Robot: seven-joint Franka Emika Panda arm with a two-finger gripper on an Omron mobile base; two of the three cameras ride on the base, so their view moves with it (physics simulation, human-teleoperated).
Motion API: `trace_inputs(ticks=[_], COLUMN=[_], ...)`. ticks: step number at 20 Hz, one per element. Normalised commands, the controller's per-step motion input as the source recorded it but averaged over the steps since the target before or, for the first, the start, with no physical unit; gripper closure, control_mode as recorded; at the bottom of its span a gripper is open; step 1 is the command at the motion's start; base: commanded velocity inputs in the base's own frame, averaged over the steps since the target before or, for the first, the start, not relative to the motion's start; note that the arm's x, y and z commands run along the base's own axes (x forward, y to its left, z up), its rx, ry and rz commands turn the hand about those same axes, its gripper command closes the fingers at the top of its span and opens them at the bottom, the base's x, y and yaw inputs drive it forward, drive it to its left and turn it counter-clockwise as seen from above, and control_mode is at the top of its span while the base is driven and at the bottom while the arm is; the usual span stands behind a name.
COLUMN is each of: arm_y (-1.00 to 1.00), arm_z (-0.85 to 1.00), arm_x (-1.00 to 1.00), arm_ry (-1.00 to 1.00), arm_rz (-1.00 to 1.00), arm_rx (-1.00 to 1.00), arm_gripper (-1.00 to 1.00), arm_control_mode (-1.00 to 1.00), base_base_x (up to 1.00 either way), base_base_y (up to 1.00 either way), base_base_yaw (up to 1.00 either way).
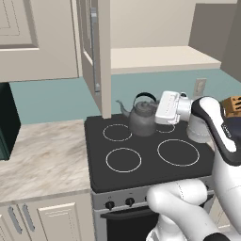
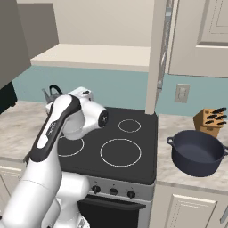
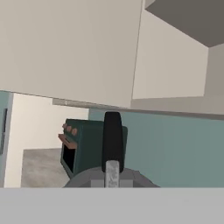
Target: Pick the kettle from the cabinet and place it on a stove burner. Then pick the pot from the counter and place it on another stove burner. Finally, turn both burners on.
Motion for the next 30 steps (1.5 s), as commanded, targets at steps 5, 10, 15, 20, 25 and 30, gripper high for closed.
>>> trace_inputs(ticks=[5,10,15,20,25,30], arm_y=[0.0,0.0,0.0,0.0,0.0,0.01], arm_z=[-0.1,-0.11,-0.14,-0.13,-0.16,-0.17], arm_x=[0.17,0.18,0.25,0.23,0.21,0.2], arm_ry=[-0.03,0.0,0.0,0.0,0.0,0.0], arm_rz=[0.0,0.0,0.0,0.0,0.01,0.01], arm_rx=[0.0,0.0,0.0,0.0,0.0,0.0], arm_gripper=[1.0,1.0,1.0,1.0,1.0,1.0], arm_control_mode=[-1.0,-1.0,-1.0,-1.0,-1.0,-1.0], base_base_x=[0.0,0.0,0.0,0.0,0.0,0.0], base_base_y=[0.0,0.0,0.0,0.0,0.0,0.0], base_base_yaw=[0.0,0.0,0.0,0.0,0.0,0.0])
